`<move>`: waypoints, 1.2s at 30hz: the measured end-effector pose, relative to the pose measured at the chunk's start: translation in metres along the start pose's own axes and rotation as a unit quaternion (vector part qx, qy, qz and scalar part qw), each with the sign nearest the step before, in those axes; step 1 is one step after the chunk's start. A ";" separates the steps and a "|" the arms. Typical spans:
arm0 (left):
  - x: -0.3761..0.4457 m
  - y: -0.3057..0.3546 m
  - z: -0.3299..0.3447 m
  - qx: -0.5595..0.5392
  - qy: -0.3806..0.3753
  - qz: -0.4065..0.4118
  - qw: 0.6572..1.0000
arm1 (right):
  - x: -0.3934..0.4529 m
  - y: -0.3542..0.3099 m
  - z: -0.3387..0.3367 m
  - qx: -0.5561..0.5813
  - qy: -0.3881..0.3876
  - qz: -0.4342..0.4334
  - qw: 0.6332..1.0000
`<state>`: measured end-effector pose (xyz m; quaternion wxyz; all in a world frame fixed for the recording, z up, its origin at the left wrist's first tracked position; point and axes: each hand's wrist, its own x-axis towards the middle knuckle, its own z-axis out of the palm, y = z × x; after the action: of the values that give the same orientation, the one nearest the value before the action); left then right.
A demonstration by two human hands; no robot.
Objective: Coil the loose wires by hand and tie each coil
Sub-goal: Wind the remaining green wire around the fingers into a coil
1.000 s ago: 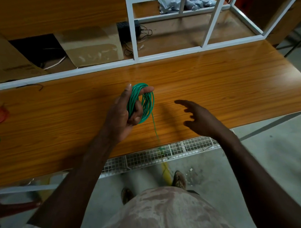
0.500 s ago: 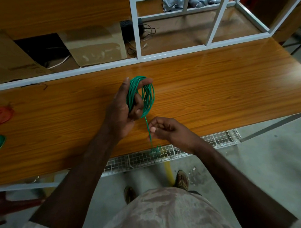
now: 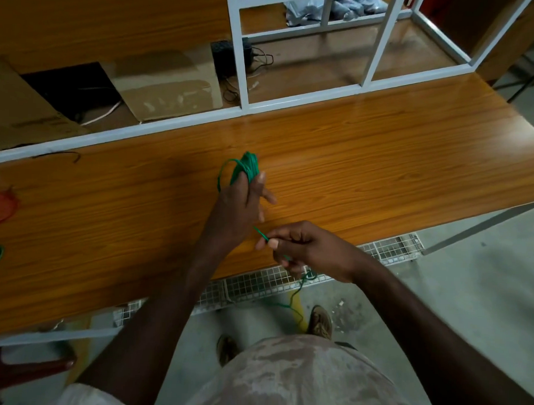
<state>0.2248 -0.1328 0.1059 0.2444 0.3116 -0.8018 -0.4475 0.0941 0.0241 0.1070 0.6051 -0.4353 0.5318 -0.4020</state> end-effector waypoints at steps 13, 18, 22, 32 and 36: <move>-0.030 -0.030 -0.007 0.083 -0.224 -0.008 0.971 | -0.004 0.008 -0.065 -0.431 0.028 0.103 0.896; -0.029 -0.036 -0.016 -0.010 -0.204 -0.024 0.979 | -0.003 0.034 -0.063 -0.451 0.150 -0.006 0.880; -0.029 -0.033 -0.020 -0.027 -0.159 -0.010 0.987 | -0.005 0.048 -0.066 -0.329 0.289 -0.018 0.899; -0.033 -0.040 -0.044 -0.057 -0.100 -0.027 0.993 | -0.032 0.064 -0.106 -0.256 0.431 0.051 0.864; -0.032 -0.030 -0.037 -0.079 -0.086 -0.020 0.993 | -0.021 0.073 -0.104 -0.368 0.409 0.056 0.833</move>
<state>0.2796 -0.1428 0.0942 0.1892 0.2681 -0.7757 -0.5392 -0.0097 0.0558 0.0374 0.1489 -0.3915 0.8628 -0.2830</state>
